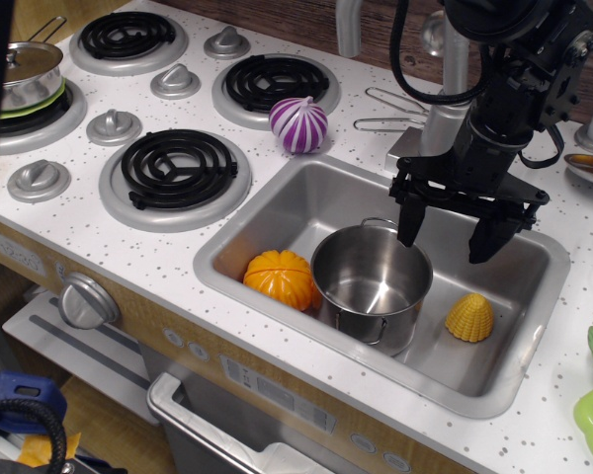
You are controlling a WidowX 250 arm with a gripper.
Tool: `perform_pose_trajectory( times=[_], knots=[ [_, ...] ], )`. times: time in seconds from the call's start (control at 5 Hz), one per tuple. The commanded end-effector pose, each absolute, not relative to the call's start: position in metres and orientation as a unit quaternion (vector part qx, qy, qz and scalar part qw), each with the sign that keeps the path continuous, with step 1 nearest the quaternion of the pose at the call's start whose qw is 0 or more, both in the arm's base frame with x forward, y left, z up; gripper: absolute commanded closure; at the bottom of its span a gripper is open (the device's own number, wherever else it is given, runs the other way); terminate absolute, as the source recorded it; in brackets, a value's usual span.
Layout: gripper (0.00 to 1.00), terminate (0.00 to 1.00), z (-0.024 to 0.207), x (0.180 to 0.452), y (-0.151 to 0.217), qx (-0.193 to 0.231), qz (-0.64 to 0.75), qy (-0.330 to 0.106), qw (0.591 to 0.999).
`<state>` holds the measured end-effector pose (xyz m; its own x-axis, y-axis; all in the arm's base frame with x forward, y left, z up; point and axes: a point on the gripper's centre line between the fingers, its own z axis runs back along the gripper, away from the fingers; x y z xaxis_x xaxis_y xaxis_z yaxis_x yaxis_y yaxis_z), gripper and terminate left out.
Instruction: Pick up pot from sink
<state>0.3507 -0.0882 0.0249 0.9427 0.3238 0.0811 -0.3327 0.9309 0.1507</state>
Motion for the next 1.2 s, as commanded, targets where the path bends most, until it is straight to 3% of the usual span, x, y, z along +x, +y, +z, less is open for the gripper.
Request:
perform_pose_trajectory(
  times=[0.0,0.6,0.8,1.0],
  knots=[
    [0.0,0.0,0.025,0.351,-0.088,0.081,0.167,-0.027,0.982],
    [0.0,0.0,-0.035,0.329,-0.078,0.072,0.169,-0.086,0.979],
    [1.0,0.0,-0.036,0.329,-0.078,0.075,0.165,-0.089,0.979],
    [1.0,0.0,-0.028,0.332,-0.082,0.078,0.159,-0.084,0.98]
  ],
)
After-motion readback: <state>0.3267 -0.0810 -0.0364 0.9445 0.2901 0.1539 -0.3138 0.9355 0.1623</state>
